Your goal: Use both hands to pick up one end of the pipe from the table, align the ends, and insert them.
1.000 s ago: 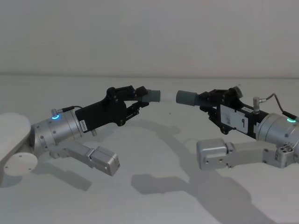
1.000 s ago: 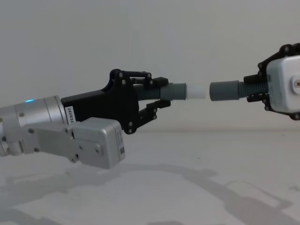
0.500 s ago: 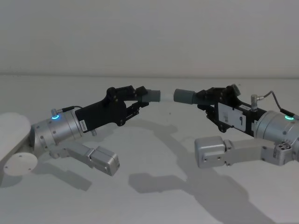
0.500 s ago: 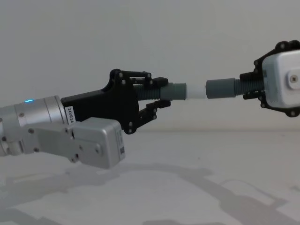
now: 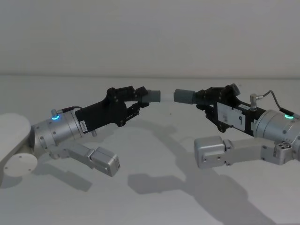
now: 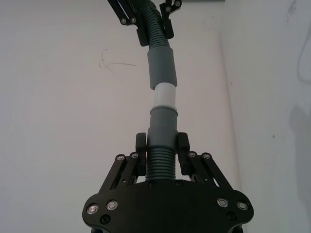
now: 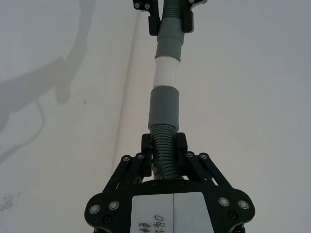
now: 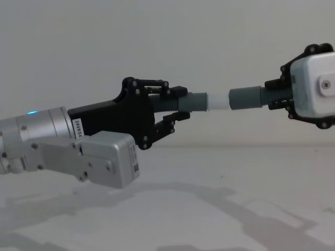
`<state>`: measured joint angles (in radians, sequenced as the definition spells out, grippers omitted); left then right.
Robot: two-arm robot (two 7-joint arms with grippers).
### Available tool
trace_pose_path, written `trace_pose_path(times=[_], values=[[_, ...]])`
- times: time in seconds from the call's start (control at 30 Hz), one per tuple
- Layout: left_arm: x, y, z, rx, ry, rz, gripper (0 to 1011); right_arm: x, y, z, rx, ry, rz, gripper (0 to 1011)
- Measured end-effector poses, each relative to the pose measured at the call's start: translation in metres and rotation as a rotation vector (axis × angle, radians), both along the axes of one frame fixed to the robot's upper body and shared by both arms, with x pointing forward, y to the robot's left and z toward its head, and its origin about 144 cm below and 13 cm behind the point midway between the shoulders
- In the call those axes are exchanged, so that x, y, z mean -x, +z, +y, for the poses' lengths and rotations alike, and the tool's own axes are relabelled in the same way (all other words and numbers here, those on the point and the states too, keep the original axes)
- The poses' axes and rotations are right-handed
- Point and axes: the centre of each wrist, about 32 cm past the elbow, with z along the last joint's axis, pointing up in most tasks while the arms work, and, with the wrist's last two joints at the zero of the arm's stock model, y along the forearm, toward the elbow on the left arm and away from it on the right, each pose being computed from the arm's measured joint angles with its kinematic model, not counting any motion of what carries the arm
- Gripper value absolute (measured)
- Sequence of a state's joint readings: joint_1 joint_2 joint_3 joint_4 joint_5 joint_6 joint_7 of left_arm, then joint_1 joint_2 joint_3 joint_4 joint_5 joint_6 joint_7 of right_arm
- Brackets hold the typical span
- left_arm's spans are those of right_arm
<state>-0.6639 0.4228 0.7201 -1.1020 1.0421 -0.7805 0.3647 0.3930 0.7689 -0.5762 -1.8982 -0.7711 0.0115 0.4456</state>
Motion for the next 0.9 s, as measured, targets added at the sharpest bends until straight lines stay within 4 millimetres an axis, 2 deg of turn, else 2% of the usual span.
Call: trace_pose_path(times=[0.9], values=[[0.0000,0.0000,-0.0006,0.001,-0.001,0.000,368,0.0027,0.0059,0.0010,0.010,0.007,0.003,278]])
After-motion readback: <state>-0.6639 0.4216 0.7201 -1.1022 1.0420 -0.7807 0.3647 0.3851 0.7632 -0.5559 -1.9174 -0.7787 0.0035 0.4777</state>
